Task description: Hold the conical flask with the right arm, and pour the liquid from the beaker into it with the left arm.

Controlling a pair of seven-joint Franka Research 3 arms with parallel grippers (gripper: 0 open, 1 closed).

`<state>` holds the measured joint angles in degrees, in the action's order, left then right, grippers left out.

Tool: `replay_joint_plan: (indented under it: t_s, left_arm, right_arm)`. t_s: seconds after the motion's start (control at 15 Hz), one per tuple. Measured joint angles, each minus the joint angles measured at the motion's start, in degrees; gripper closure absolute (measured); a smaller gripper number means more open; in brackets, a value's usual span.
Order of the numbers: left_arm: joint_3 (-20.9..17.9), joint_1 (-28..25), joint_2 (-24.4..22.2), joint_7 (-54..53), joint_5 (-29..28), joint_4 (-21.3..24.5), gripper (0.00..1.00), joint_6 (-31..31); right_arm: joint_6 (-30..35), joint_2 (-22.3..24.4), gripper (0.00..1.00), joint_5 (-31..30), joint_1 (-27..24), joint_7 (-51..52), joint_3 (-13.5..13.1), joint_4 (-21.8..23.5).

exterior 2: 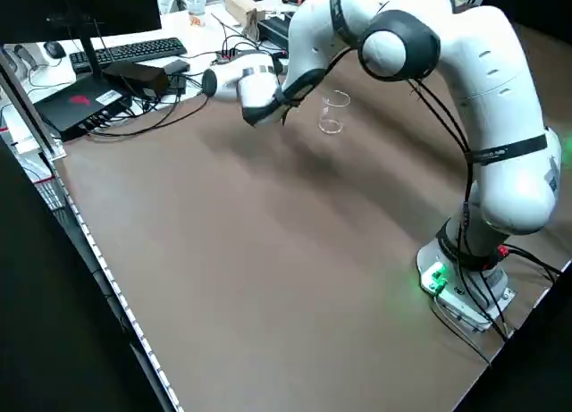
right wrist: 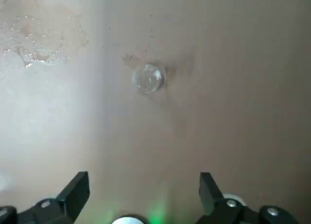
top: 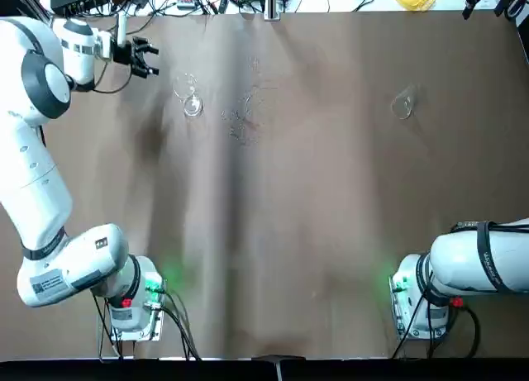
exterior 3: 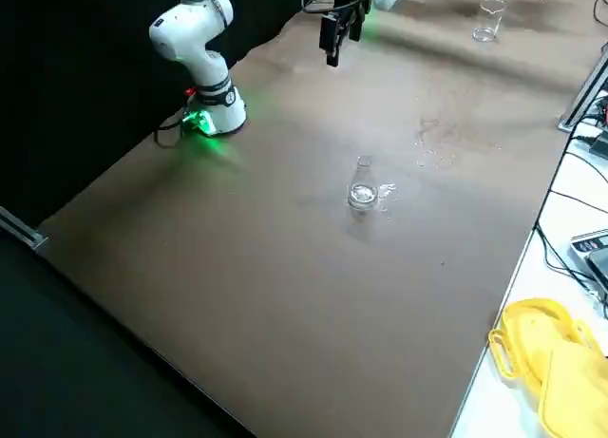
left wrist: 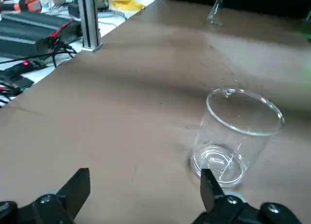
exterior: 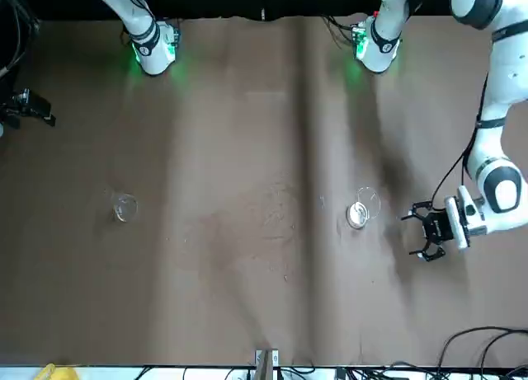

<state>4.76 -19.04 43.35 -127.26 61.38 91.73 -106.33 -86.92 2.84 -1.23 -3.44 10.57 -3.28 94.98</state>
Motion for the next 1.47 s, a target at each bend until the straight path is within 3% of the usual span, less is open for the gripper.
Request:
replay_joint_plan:
  t_s: [0.47, 1.07, 1.47]
  left_arm:
    - [0.1, -1.2, 8.5, -13.7, 2.9, 0.1, 0.00, 8.6]
    - [0.7, -0.4, 11.6, -19.3, 3.2, 0.0, 0.00, 15.0]
    - [0.9, 3.3, 12.4, -21.4, 8.8, 0.0, 0.00, 15.2]
  right_arm:
    - [0.0, 0.0, 0.00, 0.1, 0.0, 0.0, 0.1, -0.1]
    - [0.2, 0.0, 0.00, 0.1, 0.5, 0.0, 0.9, -0.3]
    - [0.4, -0.3, 0.00, 0.4, 0.9, 0.0, 1.1, 0.3]
